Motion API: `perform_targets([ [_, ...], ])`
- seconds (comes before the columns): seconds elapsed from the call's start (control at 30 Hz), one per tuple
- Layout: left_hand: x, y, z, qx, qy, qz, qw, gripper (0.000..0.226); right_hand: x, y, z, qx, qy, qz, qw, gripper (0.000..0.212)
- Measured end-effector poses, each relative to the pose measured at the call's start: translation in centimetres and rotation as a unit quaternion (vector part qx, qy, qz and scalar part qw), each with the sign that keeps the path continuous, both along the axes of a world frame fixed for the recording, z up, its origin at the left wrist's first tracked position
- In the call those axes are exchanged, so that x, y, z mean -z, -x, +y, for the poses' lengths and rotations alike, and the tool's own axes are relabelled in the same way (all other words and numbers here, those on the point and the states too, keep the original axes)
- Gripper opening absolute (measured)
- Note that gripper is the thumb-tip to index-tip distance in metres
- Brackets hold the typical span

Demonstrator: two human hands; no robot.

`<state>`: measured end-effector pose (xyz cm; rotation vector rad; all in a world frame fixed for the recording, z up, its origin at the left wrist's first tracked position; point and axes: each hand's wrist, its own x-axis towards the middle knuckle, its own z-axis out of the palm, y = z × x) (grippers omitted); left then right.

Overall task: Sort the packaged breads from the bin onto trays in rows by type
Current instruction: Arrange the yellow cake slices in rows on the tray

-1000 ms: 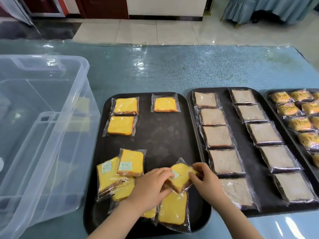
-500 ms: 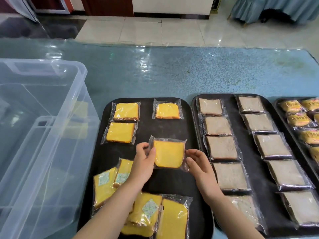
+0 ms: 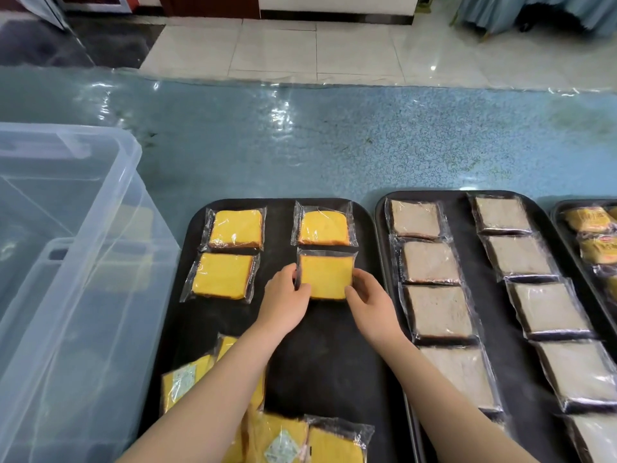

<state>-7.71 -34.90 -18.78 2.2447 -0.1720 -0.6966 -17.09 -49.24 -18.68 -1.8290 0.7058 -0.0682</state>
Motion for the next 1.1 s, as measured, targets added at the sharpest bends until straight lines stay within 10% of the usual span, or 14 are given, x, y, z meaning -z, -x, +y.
perform_targets([
  [0.5, -0.8, 1.0, 2.0, 0.027, -0.017, -0.03, 0.999, 0.066, -0.6, 2.2, 0.5, -0.07, 0.125, 0.056, 0.988, 0.056],
  [1.1, -3.0, 8.1, 18.3, 0.019, -0.065, -0.092, 0.993, 0.04, -2.8, 9.8, 12.9, -0.264, 0.04, 0.108, 0.958, 0.05],
])
